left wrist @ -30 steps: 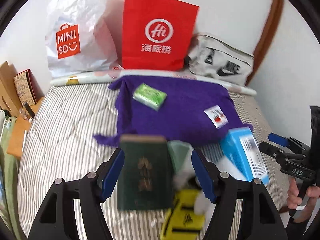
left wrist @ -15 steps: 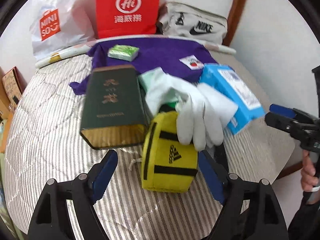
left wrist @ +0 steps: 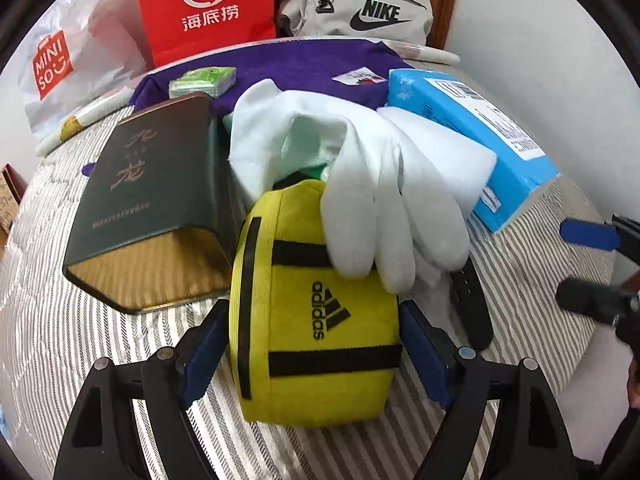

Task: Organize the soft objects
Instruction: 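Grasp the yellow adidas pouch with the left gripper, then grasp the black watch strap with the right gripper, then carry the yellow pouch with the left gripper while the right carries the strap onto the towel, release both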

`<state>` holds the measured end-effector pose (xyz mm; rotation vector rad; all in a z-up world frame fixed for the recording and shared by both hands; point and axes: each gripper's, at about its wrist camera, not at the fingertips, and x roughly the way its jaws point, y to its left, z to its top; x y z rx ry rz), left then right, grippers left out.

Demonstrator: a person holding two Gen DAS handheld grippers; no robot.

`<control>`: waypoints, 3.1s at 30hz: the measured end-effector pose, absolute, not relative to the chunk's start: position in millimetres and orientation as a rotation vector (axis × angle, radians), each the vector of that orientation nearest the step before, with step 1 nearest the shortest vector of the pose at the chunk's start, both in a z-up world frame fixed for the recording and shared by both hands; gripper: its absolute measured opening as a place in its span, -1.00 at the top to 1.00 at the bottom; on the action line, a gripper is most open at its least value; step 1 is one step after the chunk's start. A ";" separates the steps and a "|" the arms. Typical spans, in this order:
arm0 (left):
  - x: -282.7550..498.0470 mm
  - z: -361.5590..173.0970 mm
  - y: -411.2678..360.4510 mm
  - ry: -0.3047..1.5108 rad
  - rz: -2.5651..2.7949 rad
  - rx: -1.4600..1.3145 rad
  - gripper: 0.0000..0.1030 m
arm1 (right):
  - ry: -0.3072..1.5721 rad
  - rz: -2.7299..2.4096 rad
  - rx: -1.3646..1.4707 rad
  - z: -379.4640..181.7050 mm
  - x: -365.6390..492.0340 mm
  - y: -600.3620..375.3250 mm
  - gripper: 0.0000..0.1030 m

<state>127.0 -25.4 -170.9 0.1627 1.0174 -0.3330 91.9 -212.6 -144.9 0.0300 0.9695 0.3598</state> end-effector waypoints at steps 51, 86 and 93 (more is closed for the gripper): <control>83.9 -168.6 50.7 1.041 -0.178 -0.028 -0.20 | 0.927 0.323 -0.188 -180.6 86.6 -193.9 0.65; 67.4 -129.7 64.0 0.950 -0.151 -0.069 -0.11 | 0.889 0.292 -0.025 -141.0 49.6 -247.9 0.65; 78.9 -104.2 65.9 0.926 -0.152 -0.080 -0.11 | 0.828 0.347 -0.019 -107.8 58.7 -244.1 0.65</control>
